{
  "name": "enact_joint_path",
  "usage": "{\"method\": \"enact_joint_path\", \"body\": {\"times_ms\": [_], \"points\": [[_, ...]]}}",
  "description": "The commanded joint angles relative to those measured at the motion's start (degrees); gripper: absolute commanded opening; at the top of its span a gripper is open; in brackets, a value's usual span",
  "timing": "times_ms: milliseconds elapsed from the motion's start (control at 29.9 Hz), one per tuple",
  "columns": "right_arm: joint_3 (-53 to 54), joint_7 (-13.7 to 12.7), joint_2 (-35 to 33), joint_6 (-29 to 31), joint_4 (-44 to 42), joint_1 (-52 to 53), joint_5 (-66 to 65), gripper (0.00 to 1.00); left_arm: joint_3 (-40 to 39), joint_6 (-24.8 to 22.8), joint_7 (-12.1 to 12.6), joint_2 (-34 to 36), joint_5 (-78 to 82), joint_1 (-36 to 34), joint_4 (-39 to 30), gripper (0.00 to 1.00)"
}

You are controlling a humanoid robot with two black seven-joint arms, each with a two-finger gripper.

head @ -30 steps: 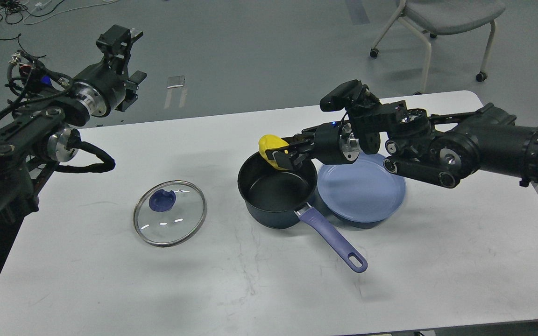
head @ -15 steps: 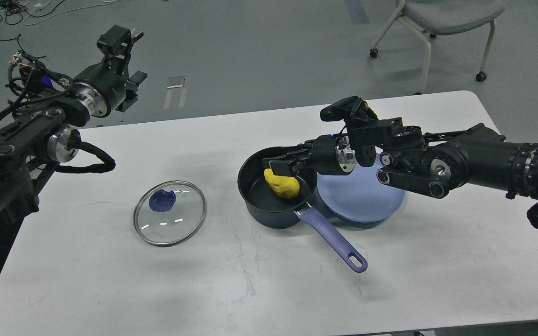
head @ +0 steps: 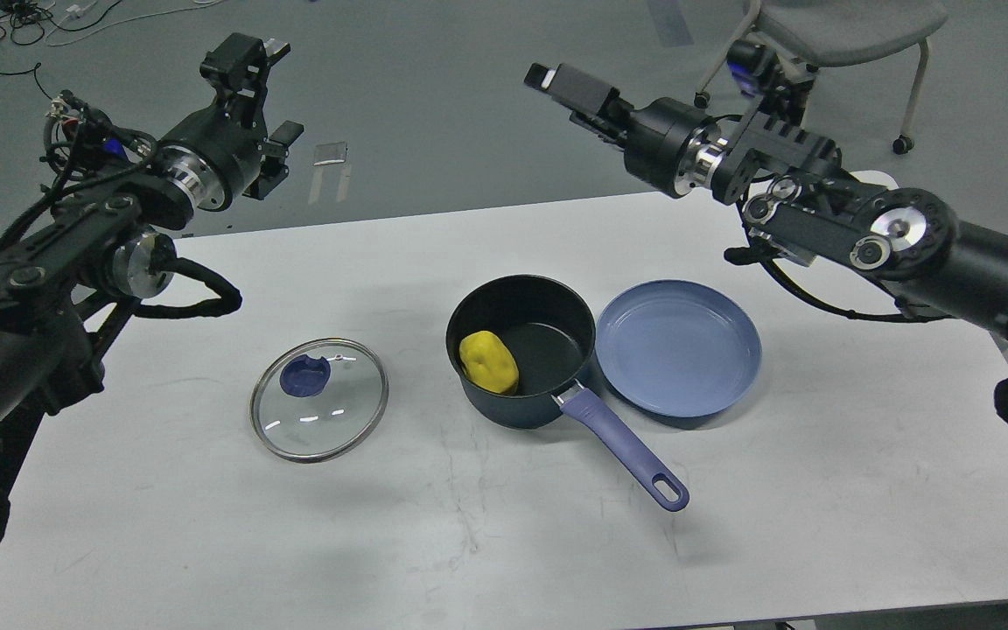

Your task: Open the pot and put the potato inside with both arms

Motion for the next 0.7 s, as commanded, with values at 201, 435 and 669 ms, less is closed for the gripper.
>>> {"method": "enact_joint_path", "body": {"times_ms": [201, 435, 669], "points": [[12.1, -0.9, -5.0, 11.8, 0.6, -8.3, 30.9, 1.0, -8.2, -2.0, -2.2, -2.8, -0.5, 7.3, -1.4, 0.98], [14.4, -6.4, -4.4, 13.3, 0.7, -11.7, 35.6, 1.0, -10.7, -6.4, -2.2, -2.6, -3.2, 10.1, -1.5, 0.98], [14.5, -6.8, -3.5, 13.8, 1.6, -12.7, 35.5, 1.0, -10.8, -8.8, -2.3, -2.3, -3.7, 11.2, -1.5, 0.98]]}}
